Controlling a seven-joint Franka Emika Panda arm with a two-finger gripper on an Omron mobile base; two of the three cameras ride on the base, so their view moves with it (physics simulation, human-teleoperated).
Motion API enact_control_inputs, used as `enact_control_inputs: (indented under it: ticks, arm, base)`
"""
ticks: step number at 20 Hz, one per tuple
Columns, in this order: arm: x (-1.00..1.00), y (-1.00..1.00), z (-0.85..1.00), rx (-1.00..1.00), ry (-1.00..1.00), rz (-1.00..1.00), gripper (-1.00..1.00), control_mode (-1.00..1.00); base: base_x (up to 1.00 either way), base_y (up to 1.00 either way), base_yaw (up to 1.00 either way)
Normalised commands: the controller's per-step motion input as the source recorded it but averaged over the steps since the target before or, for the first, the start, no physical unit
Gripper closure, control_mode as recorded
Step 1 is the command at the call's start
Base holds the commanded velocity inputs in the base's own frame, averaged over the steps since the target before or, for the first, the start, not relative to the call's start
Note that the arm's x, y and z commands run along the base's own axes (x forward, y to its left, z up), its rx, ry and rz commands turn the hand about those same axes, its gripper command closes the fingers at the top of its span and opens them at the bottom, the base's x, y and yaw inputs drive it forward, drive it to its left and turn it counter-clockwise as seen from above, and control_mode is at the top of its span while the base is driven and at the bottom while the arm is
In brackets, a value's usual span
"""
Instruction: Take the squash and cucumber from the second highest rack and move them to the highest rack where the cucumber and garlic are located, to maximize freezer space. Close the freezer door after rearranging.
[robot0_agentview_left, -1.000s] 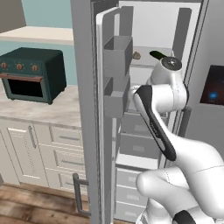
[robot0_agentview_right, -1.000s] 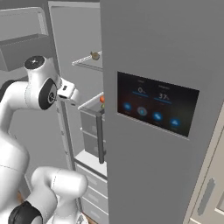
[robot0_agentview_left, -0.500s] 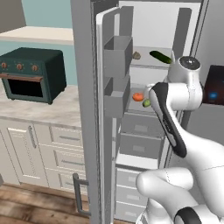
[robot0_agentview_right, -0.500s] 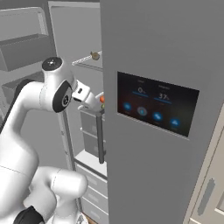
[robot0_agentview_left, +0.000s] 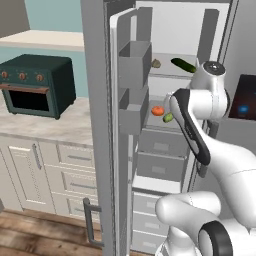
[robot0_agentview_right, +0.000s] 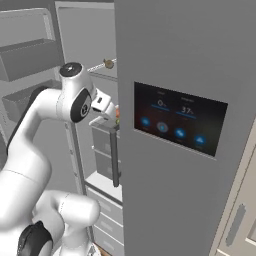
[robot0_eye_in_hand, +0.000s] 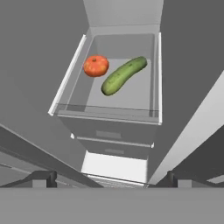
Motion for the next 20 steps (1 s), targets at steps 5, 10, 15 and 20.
enact_control_inputs:
  ticks: [5,10,15,20]
  arm:
    - [0.02,0.0,-0.05,0.0,0.0,0.0,-1.0,-1.0]
    - [0.16,0.03,-0.13,0.0,0.0,0.0,-1.0,-1.0]
    - [0.21,0.03,-0.2,0.0,0.0,0.0,-1.0,-1.0]
    - [0.19,0.02,-0.14,0.0,0.0,0.0,-1.0,-1.0]
  base:
    - [0.0,0.0,0.0]
    - [0.0,0.0,0.0]
    - [0.0,0.0,0.0]
    - [0.0,0.0,0.0]
